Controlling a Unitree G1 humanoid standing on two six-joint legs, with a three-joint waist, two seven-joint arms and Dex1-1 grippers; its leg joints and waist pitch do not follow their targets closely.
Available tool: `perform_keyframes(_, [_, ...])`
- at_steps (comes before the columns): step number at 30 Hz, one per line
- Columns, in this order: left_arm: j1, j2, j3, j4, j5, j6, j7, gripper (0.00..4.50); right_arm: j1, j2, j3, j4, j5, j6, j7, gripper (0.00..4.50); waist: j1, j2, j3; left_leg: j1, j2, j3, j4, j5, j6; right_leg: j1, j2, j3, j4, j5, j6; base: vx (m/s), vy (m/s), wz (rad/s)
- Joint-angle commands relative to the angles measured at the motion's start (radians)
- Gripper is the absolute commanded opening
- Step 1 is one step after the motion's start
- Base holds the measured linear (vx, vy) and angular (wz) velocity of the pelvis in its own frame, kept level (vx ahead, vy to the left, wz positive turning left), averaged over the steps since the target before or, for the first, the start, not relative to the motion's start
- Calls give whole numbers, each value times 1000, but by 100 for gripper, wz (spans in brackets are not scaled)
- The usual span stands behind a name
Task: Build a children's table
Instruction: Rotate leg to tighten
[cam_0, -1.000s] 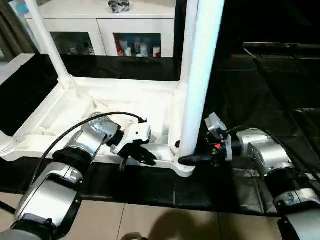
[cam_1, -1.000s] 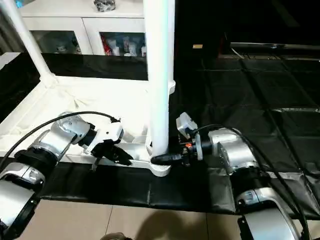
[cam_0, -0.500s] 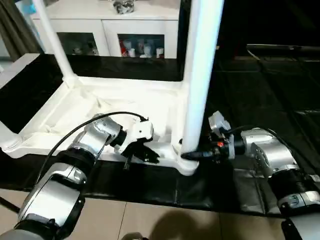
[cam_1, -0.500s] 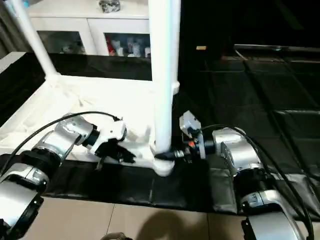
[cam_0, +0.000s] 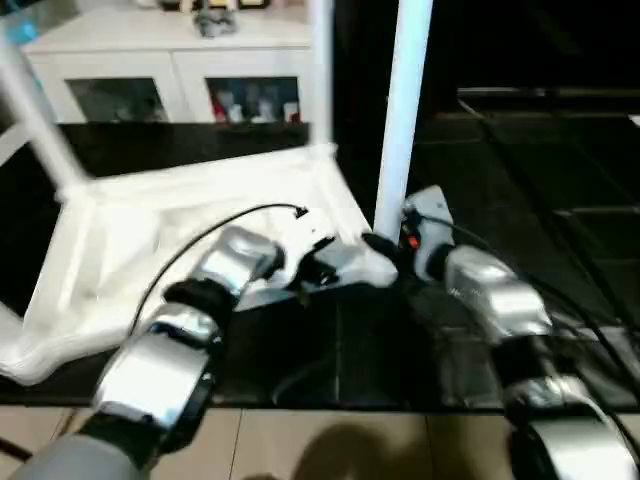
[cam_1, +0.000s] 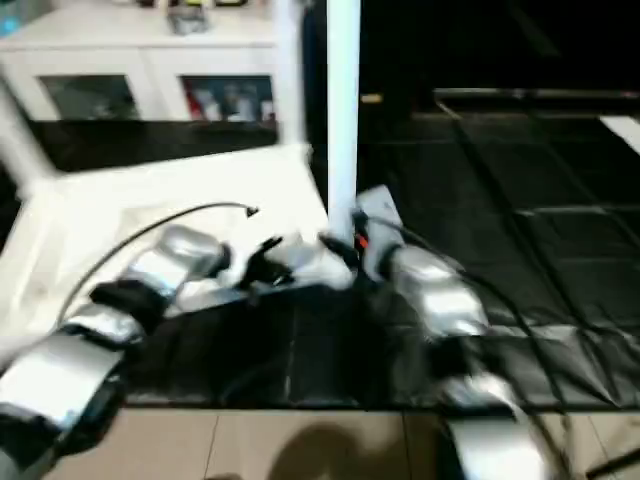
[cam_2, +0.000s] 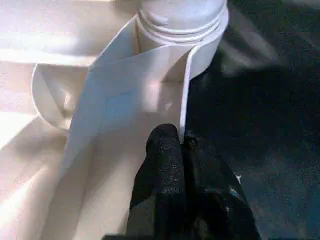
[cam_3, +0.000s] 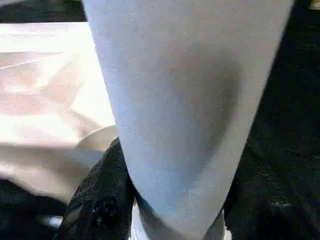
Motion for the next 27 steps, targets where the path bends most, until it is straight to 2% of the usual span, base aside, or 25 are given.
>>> perform_keyframes(1, [-59,-67,33,-27,-56,-17,87,0,7,112,99,31,18,16,70,232,2,-15,-66,7,65,-34,-66,-122,73,55,-107,75,-85,-251,-113,0,0,0])
perform_keyframes(2, [-57,-64,33,-27,-54,-18,84,0,11,108,100,27,21,6,90,265,4,-17,-69,4,68,-33,-65,-93,94,57,-107,76,-75,-184,-136,0,0,0])
perform_keyframes(4, [-56,-60,34,-26,-51,-21,79,0,17,103,101,22,22,-3,110,271,3,-19,-68,2,65,-31,-62,-87,105,58,-108,76,-74,-171,-139,0,0,0])
perform_keyframes(6, [-51,-50,31,-25,-47,-31,56,0,32,85,106,6,18,-17,143,286,4,-17,-66,4,67,-30,-64,-95,111,57,-107,74,-79,-197,-134,0,0,0])
perform_keyframes(8, [-39,-30,23,-30,-39,-63,4,0,54,52,104,-18,25,-37,191,319,7,-21,-63,6,68,-30,-65,-112,111,58,-108,74,-84,-233,-122,0,0,0])
perform_keyframes(10, [-29,-17,17,-35,-35,-82,-30,0,66,28,103,-28,35,-44,220,326,9,-24,-64,4,69,-31,-66,-111,116,59,-107,75,-81,-230,-118,0,0,0])
perform_keyframes(11, [-23,-9,13,-38,-32,-95,-52,0,73,14,102,-34,42,-47,237,337,9,-22,-66,3,73,-33,-65,-98,117,59,-109,76,-77,-207,-123,0,0,0])
perform_keyframes(12, [-8,14,0,-45,-26,-119,-96,0,95,-29,97,-57,64,-65,306,350,7,-31,-68,1,73,-32,-64,-86,124,60,-108,76,-73,-177,-131,0,0,0])
perform_keyframes(13, [1,33,-8,-49,-23,-123,-126,0,114,-66,95,-81,86,-98,377,360,12,-31,-68,1,69,-30,-62,-84,132,62,-108,75,-73,-171,-130,0,0,0])
perform_keyframes(14, [1,33,-8,-49,-23,-123,-126,0,114,-66,95,-81,86,-98,377,360,18,-28,-68,-1,71,-27,-58,-74,147,61,-110,77,-69,-148,-132,0,0,0])
perform_keyframes(15, [7,46,-12,-52,-21,-125,-145,0,127,-89,93,-97,100,-123,426,372,20,-27,-71,-5,72,-30,-57,-55,152,61,-111,75,-63,-126,-136,0,0,0])
perform_keyframes(16, [16,64,-21,-61,-19,-147,-183,0,138,-121,88,-115,117,-122,480,383,24,-30,-73,-3,74,-30,-54,-44,164,60,-109,75,-61,-106,-138,0,0,0])
perform_keyframes(17, [25,84,-31,-74,-19,-169,-238,0,143,-157,89,-126,131,-119,543,401,25,-28,-74,-7,73,-30,-51,-33,169,60,-109,75,-56,-87,-144,0,0,0])
perform_keyframes(18, [25,84,-31,-74,-19,-169,-238,0,143,-157,89,-126,131,-119,543,408,28,-27,-74,-6,75,-31,-51,-29,172,58,-109,74,-57,-81,-147,0,0,0])
perform_keyframes(19, [35,102,-41,-88,-21,-193,-291,0,144,-188,90,-130,138,-116,595,408,28,-27,-75,-11,73,-30,-48,-20,182,57,-107,73,-53,-62,-153,0,0,0])
perform_keyframes(20, [42,115,-47,-98,-24,-202,-336,0,144,-212,91,-130,140,-122,641,428,30,-24,-75,-11,74,-29,-46,-21,188,53,-107,72,-53,-65,-156,0,0,0])
perform_keyframes(23, [55,138,-61,-116,-27,-223,-408,0,140,-251,100,-127,143,-120,720,446,36,-24,-73,-9,78,-30,-47,-41,179,51,-107,72,-56,-100,-155,0,0,0])
perform_keyframes(24, [68,158,-77,-131,-25,-239,-465,0,133,-281,110,-121,145,-112,781,446,42,-19,-74,-5,82,-31,-48,-51,173,49,-108,72,-57,-113,-157,0,0,0])
perform_keyframes(25, [87,186,-100,-154,-22,-268,-538,0,121,-315,125,-109,143,-101,851,446,45,-21,-74,-6,83,-32,-48,-55,172,50,-109,72,-56,-115,-158,0,0,0])
perform_keyframes(27, [102,205,-119,-174,-21,-298,-590,0,113,-336,139,-99,143,-100,897,446,52,-25,-74,-2,86,-31,-49,-53,166,46,-109,76,-52,-102,-163,0,0,0])
